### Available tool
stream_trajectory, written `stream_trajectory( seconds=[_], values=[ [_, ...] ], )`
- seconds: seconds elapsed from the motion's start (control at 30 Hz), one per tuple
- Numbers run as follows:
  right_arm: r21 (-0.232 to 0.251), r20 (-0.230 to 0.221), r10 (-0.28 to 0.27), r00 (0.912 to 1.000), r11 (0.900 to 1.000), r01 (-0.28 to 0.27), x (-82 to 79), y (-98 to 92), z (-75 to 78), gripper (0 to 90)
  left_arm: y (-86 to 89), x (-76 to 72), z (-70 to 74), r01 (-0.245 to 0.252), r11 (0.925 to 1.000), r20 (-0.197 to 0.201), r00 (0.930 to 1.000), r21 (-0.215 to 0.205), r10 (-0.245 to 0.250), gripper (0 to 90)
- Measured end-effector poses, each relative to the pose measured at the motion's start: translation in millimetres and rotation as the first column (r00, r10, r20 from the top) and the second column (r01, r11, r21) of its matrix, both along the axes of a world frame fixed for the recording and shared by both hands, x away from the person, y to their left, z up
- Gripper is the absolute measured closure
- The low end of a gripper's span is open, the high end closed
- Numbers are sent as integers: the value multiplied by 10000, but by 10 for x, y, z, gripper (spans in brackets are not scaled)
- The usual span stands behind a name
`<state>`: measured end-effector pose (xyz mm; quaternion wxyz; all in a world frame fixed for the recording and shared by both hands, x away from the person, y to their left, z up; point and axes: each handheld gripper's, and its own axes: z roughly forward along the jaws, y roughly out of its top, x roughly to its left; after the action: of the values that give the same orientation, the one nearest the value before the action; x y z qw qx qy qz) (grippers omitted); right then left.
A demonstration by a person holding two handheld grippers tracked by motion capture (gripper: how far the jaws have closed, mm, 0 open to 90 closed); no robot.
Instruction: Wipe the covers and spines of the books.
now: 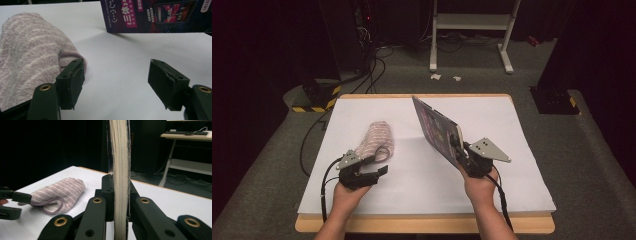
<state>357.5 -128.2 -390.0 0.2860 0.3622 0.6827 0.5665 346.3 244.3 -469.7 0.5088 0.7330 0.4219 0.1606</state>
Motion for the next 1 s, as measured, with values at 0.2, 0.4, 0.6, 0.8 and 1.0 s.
stream_trajectory(
  seconds=[0.2,0.4,0.6,0.8,1.0],
  values=[
    [130,49,242,9997,9996,-243,1,185,20,846,30,-22,16,-121,9999,126,9998,-46,122,300],
    [318,71,598,9982,9977,-600,-36,377,39,846,40,-32,22,-70,9999,143,9999,-88,71,300],
    [490,145,887,9960,9948,-893,-51,556,43,845,32,-24,15,-14,10000,173,9998,-6,15,300],
    [479,245,809,9964,9955,-820,-47,600,-5,845,15,-22,8,17,10000,164,9999,63,-18,300],
    [429,212,-26,9998,9991,17,-24,354,-86,843,-14,-20,-10,72,9999,86,9999,94,-73,300]
  ],
)
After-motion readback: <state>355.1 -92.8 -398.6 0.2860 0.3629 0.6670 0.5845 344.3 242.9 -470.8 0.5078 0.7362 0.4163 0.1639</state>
